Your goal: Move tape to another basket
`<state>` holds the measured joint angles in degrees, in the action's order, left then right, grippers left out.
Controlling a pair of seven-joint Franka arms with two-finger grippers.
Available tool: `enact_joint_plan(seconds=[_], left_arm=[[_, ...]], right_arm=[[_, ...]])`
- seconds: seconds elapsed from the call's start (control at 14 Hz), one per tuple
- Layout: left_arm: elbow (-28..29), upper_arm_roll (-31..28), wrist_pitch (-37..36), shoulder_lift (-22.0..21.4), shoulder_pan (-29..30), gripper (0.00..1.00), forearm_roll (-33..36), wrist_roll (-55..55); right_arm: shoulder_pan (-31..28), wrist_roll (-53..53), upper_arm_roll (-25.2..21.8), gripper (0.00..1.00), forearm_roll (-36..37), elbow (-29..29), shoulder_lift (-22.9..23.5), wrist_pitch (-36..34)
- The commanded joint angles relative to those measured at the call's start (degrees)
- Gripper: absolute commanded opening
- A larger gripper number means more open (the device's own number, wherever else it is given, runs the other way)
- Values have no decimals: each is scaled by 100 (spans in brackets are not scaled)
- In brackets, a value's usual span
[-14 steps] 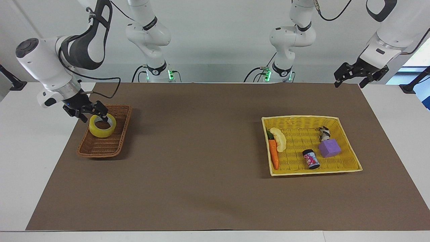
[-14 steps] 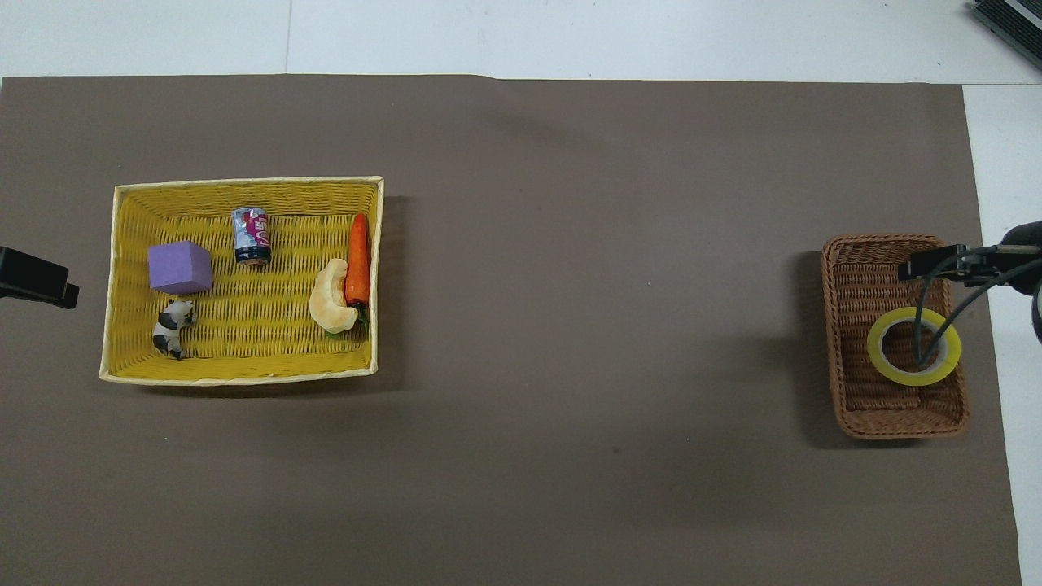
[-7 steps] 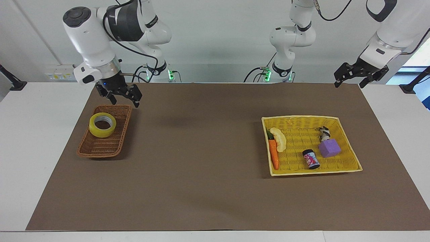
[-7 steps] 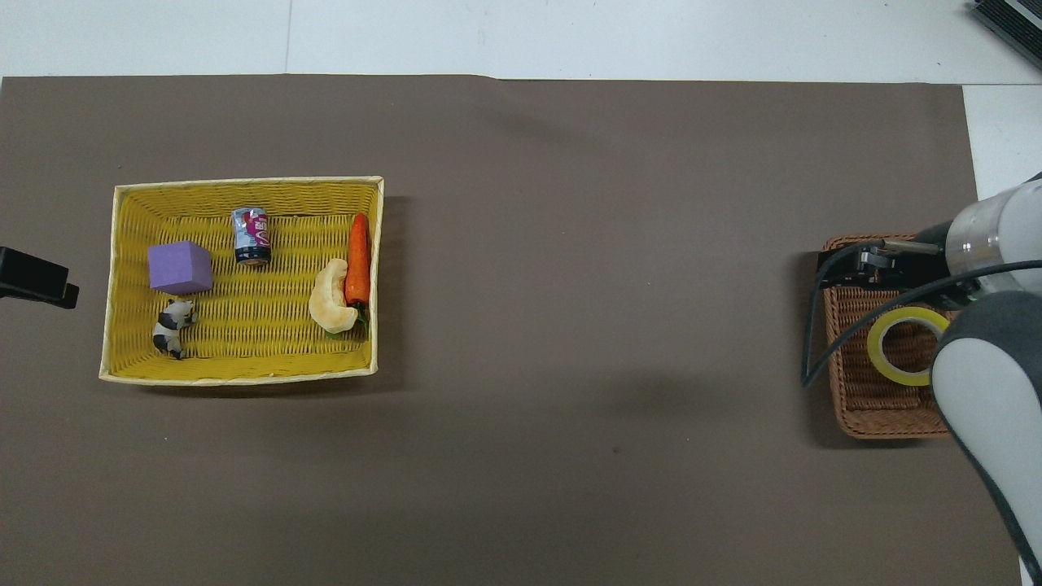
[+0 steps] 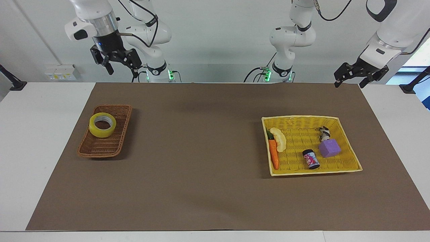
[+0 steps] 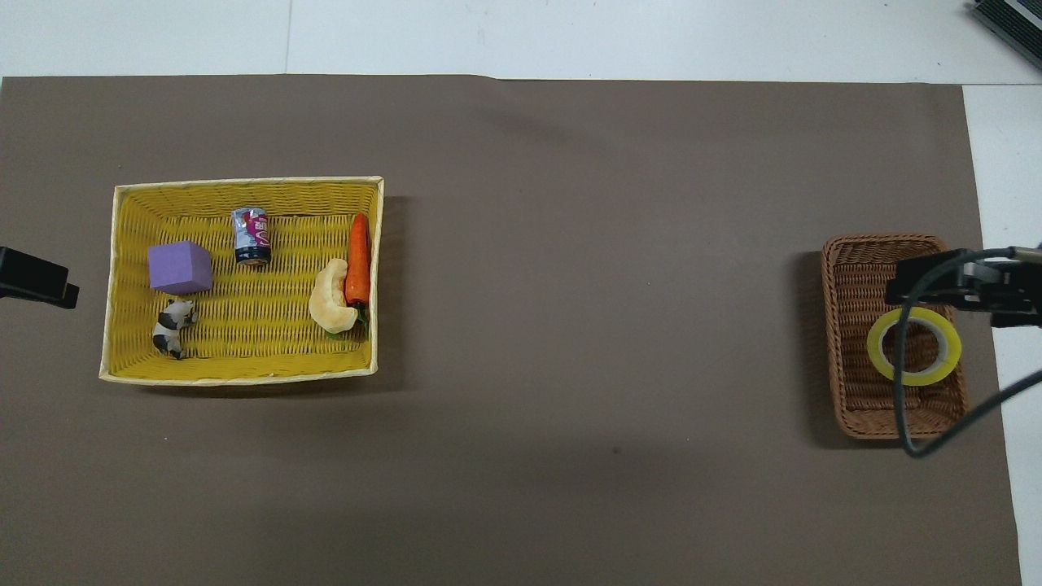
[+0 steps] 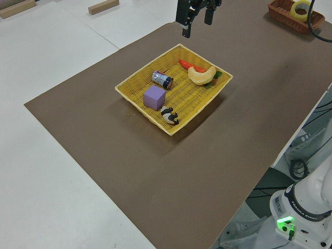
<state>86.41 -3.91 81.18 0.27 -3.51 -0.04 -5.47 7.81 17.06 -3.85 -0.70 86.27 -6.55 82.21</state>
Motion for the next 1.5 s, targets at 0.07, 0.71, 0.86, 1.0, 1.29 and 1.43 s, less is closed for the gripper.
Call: enact_joint_plan(seconds=[0.07,0.71,0.86,1.0,1.29,1.43], left_arm=[[-124,39,-129,52,52,100,66,-69],[-124,31,-129,52,52,100,66,-77],[-124,39,-129,52,52,100,66,-77],[-124,39,-129,52,52,100,66,-77],[-124,39,-129,52,52,100,66,-77],[-124,31,-129,52,52,100,66,-77]], right_arm=[[-209,-387,-37,100,-26,-6,-91,-302],[-377,-1355,-45,100,70,321,-189,-3],[-394,-1355,-45,100,52,321,-189,-3],[-412,-1355,-45,100,35,321,-189,-3],[-474,-1363,-45,100,87,321,-189,-3],[-474,-1399,-45,100,166,329,-189,-3]])
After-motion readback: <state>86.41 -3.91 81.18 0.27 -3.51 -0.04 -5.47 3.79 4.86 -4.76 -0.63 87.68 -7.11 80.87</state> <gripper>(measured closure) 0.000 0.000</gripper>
